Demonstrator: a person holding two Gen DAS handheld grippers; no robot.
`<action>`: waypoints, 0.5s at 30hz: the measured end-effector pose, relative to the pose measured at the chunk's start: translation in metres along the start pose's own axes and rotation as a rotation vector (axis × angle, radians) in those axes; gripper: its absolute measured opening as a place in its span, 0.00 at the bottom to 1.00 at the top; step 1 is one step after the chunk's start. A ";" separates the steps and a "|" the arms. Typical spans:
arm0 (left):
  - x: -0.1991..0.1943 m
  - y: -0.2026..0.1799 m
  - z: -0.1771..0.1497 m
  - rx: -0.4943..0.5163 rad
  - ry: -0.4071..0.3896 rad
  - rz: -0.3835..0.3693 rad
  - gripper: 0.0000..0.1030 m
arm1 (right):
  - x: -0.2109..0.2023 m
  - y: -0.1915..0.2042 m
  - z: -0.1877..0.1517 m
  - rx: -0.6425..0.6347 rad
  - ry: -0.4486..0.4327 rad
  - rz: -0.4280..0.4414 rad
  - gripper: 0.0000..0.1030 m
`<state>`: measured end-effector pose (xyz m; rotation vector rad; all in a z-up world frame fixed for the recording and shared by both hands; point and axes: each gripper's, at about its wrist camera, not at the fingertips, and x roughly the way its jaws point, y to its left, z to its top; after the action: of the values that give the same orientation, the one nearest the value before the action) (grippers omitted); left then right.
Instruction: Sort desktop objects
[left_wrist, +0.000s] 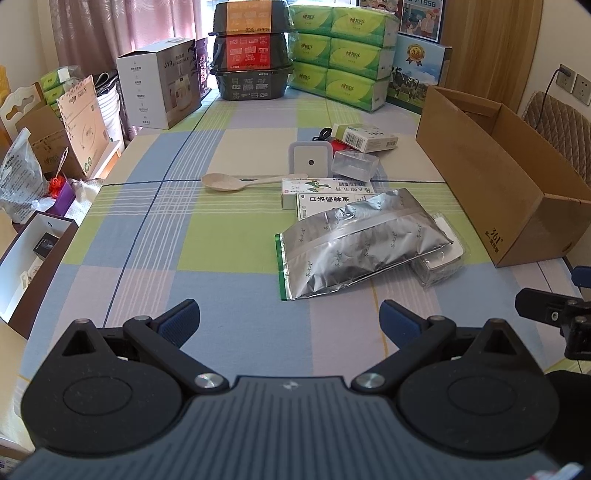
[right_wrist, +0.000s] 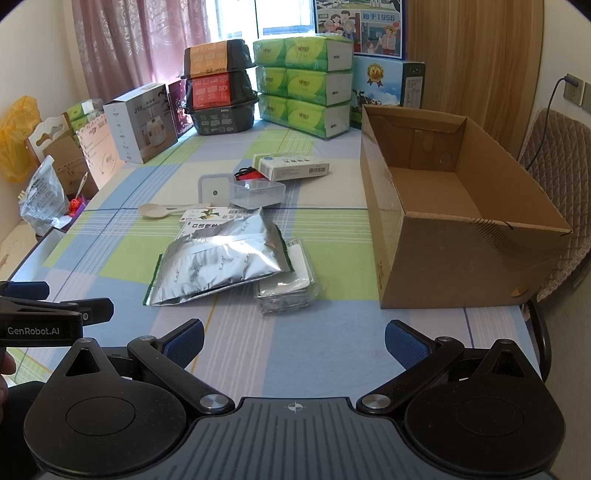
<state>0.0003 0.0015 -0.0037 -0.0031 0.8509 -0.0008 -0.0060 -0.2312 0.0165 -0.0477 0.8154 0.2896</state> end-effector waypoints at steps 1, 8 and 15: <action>0.000 0.000 0.000 0.000 0.001 0.001 0.99 | 0.000 -0.001 0.000 0.003 -0.001 0.001 0.98; -0.001 0.001 0.001 -0.003 0.000 -0.002 0.99 | 0.000 -0.001 0.000 0.003 -0.001 0.002 0.98; -0.001 0.003 0.001 -0.008 0.000 -0.004 0.99 | -0.001 -0.001 0.000 0.004 -0.002 0.003 0.98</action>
<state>0.0009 0.0042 -0.0021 -0.0118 0.8508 -0.0009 -0.0061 -0.2323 0.0174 -0.0421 0.8139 0.2906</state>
